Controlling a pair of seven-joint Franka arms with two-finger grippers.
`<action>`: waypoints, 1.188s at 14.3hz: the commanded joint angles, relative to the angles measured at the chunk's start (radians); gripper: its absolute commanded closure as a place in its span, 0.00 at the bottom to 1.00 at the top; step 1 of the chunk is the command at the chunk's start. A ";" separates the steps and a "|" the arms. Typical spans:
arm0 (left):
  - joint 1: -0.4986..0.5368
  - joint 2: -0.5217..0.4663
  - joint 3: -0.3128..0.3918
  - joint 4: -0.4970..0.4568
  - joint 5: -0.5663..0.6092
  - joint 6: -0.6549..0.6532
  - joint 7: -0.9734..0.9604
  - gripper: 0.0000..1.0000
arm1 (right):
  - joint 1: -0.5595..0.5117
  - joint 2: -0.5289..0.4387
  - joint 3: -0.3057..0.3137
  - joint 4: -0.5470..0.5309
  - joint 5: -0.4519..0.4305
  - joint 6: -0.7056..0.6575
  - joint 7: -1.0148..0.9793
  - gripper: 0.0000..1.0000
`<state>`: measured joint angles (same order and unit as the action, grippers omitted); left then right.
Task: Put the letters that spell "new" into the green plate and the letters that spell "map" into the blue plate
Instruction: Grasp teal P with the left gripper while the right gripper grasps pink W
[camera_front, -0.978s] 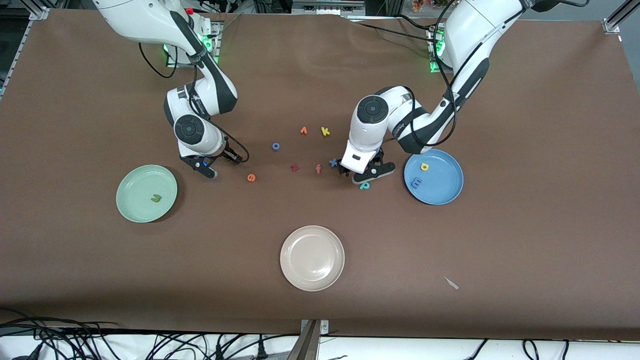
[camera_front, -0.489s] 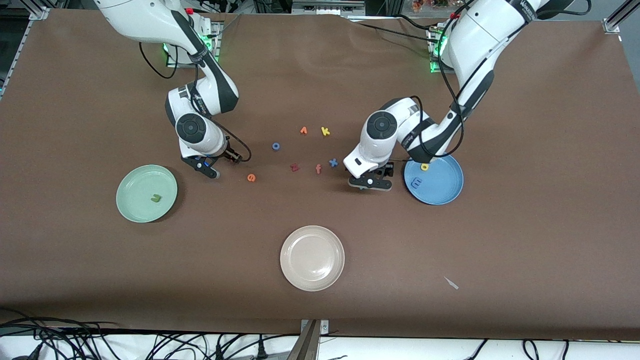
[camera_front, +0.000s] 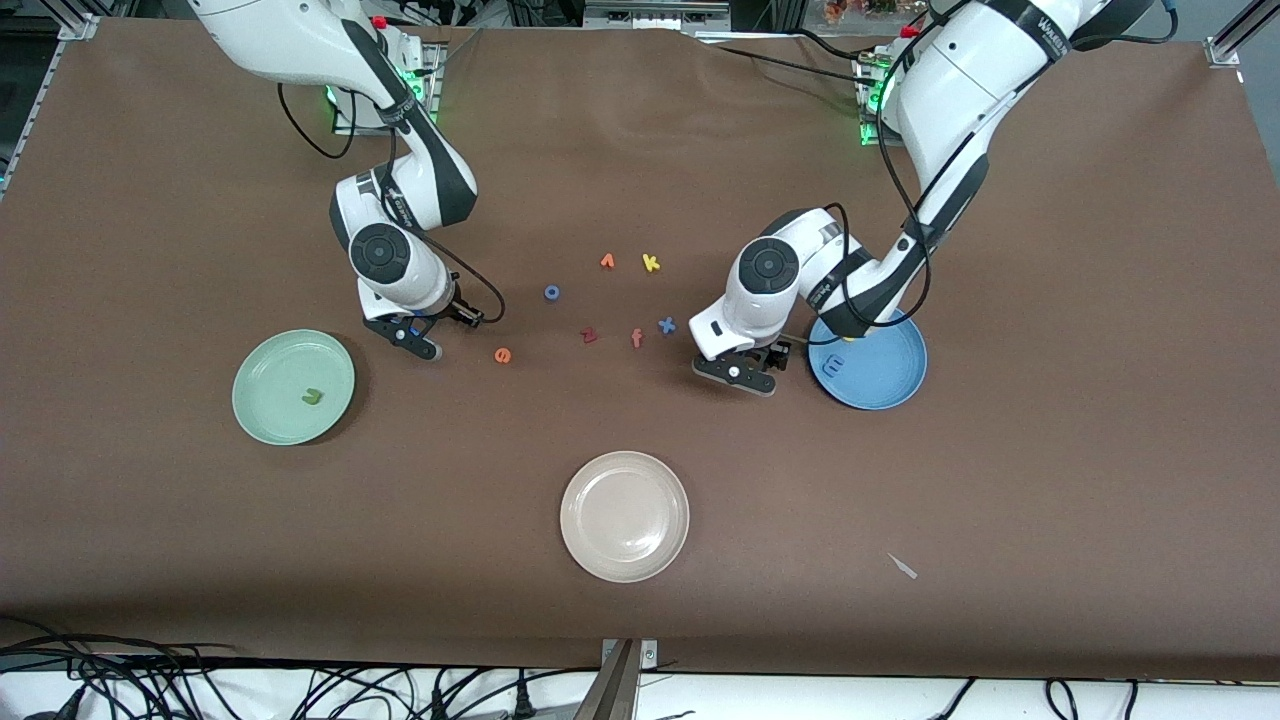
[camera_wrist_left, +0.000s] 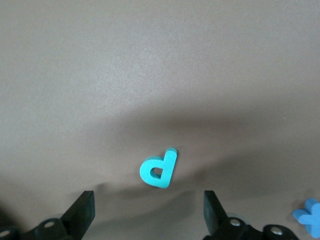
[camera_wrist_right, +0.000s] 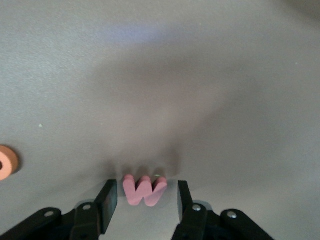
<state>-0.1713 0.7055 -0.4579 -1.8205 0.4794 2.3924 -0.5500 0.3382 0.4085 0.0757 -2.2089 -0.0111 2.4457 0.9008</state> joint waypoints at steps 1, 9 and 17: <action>-0.004 0.041 -0.001 0.044 0.100 -0.002 0.016 0.22 | 0.007 -0.010 -0.004 -0.005 -0.015 0.030 -0.014 0.45; -0.017 0.048 -0.002 0.063 0.107 -0.002 0.010 0.93 | 0.007 0.003 -0.002 -0.017 -0.013 0.058 -0.025 0.48; 0.036 -0.119 -0.018 0.041 0.046 -0.264 0.018 0.92 | 0.005 0.009 -0.002 -0.018 -0.013 0.071 -0.026 0.53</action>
<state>-0.1585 0.6815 -0.4660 -1.7567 0.5496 2.2438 -0.5445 0.3395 0.4135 0.0755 -2.2142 -0.0119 2.4861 0.8838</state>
